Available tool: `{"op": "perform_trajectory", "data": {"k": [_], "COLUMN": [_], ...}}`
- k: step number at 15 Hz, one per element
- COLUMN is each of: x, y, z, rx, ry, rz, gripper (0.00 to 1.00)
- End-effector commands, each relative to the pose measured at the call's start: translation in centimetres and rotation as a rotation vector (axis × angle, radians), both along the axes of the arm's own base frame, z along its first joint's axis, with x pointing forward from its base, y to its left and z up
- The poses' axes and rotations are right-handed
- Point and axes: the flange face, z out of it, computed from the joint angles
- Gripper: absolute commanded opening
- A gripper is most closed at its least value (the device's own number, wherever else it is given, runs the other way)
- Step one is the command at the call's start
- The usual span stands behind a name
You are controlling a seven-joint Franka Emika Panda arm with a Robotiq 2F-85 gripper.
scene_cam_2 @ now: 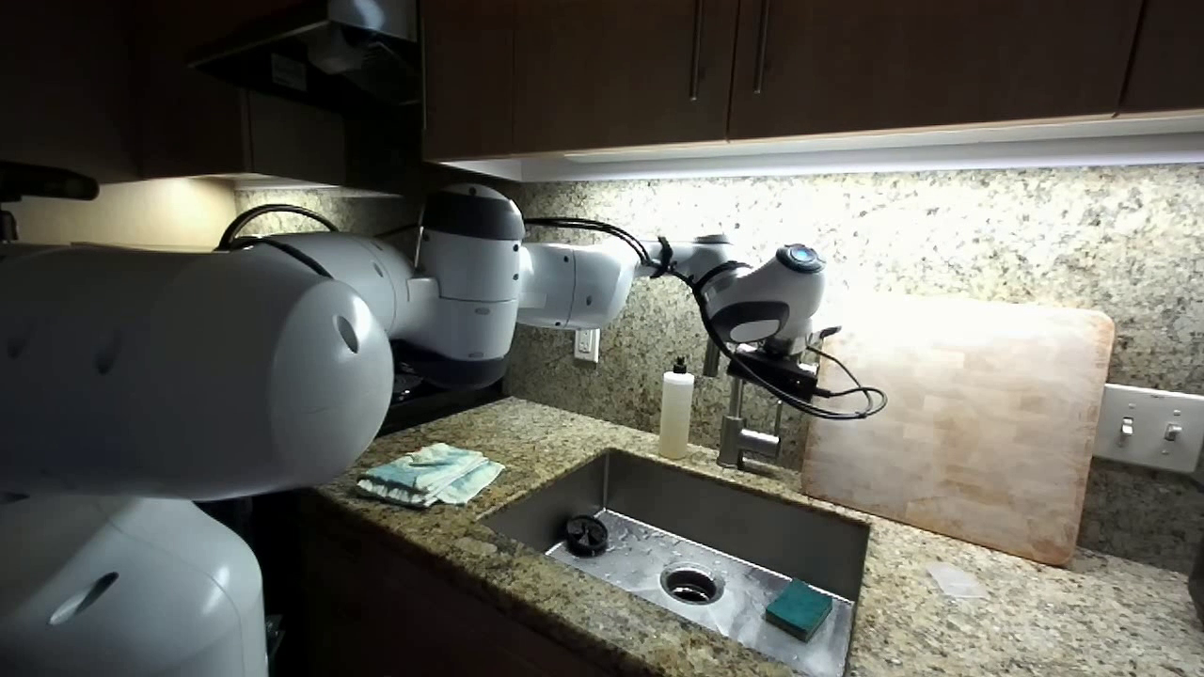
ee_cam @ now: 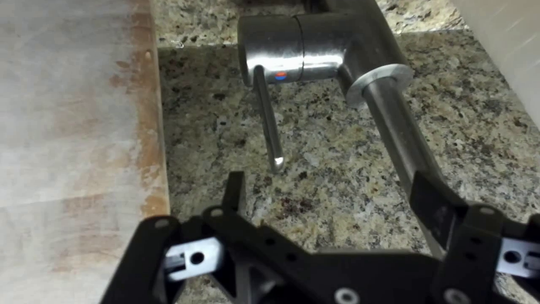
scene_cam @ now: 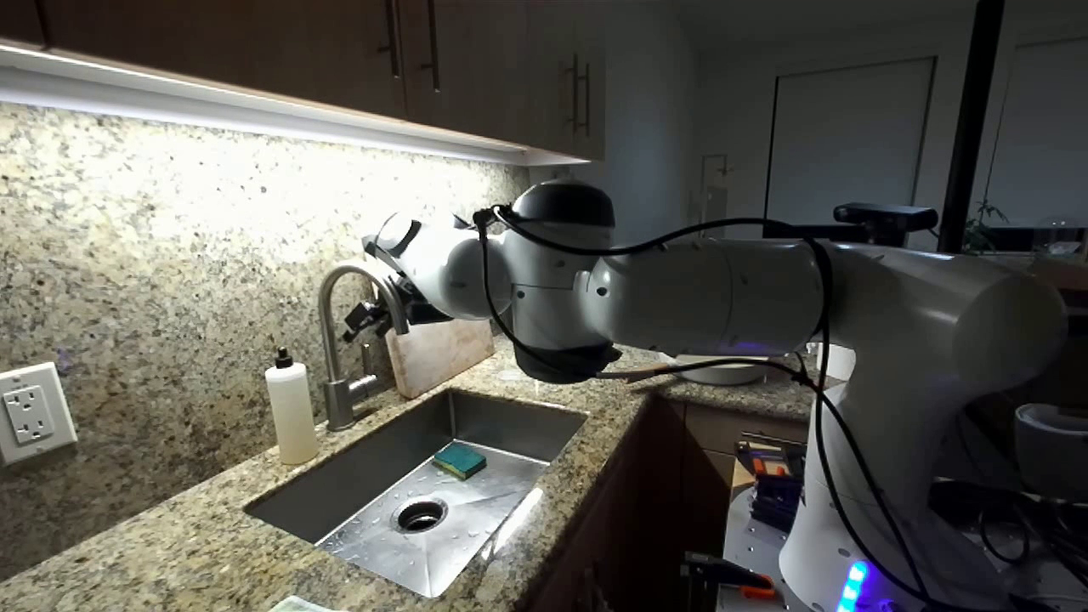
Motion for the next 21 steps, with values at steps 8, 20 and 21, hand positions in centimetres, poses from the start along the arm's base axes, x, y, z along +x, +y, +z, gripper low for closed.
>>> {"op": "perform_trajectory", "data": {"k": [8, 20, 21], "x": [-0.2, 0.0, 0.0], "y": [-0.2, 0.8, 0.9], "z": [-0.3, -0.6, -0.6], "rx": [-0.034, -0.008, -0.009], "ry": [0.004, 0.055, 0.053], "rz": [0.051, 0.075, 0.076], "gripper": [1.0, 1.0, 1.0]}}
